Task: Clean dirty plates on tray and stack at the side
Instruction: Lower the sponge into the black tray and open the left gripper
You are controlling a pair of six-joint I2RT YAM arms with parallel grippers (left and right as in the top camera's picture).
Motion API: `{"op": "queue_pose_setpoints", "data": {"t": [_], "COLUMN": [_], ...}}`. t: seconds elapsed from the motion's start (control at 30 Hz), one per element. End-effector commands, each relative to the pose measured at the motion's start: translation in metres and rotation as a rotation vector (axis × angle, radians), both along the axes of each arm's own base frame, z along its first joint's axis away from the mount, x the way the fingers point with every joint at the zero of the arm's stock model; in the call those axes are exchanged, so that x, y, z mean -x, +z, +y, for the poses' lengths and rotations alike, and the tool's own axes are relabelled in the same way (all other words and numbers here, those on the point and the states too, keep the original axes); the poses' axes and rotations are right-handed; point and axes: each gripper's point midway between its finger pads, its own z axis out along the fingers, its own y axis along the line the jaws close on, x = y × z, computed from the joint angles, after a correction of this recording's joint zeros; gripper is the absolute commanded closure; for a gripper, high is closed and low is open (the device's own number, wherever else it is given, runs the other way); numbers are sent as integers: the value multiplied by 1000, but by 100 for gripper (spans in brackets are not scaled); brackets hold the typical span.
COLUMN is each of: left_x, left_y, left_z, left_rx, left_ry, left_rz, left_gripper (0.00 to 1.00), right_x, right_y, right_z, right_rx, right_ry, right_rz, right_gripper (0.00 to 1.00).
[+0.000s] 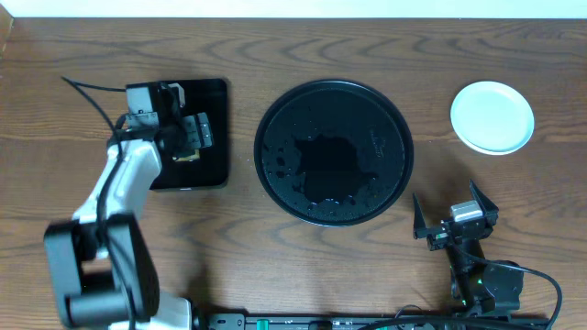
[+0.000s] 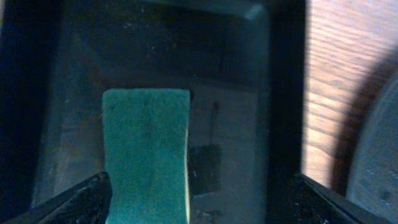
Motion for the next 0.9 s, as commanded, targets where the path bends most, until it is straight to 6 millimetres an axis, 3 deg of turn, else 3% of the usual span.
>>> {"op": "queue_pose_setpoints", "data": {"t": [0.0,0.1,0.2,0.33,0.43,0.53,0.63,0.77,0.87], "left_x": [7,21,47,104,152,196,224,254,267], "left_y": [72,135,206,291,333,347,344,314,271], "left_z": [-2,-3,-6,-3,-9,-14,-18,-21,-30], "left_rx": [-28,-48,-74,-149,-165,-172,-174,-166,-129], "left_ry": [-5,-5,-4,48,53,54,54,52,16], "left_rz": [-163,-321,-522,-787,-949,-1024,-1040,-961,-829], "left_gripper": [9,9,9,9,9,9,9,9,9], "right_x": [1,1,1,1,1,1,1,1,1], "right_y": [0,0,0,0,0,0,0,0,0], "right_z": [2,2,2,2,2,2,2,2,2], "right_rx": [-11,-11,-11,-11,-11,-11,-11,-11,-11], "right_ry": [7,7,7,7,7,7,7,7,7], "right_rz": [2,2,2,2,2,2,2,2,2], "right_gripper": [1,1,1,1,1,1,1,1,1]}}
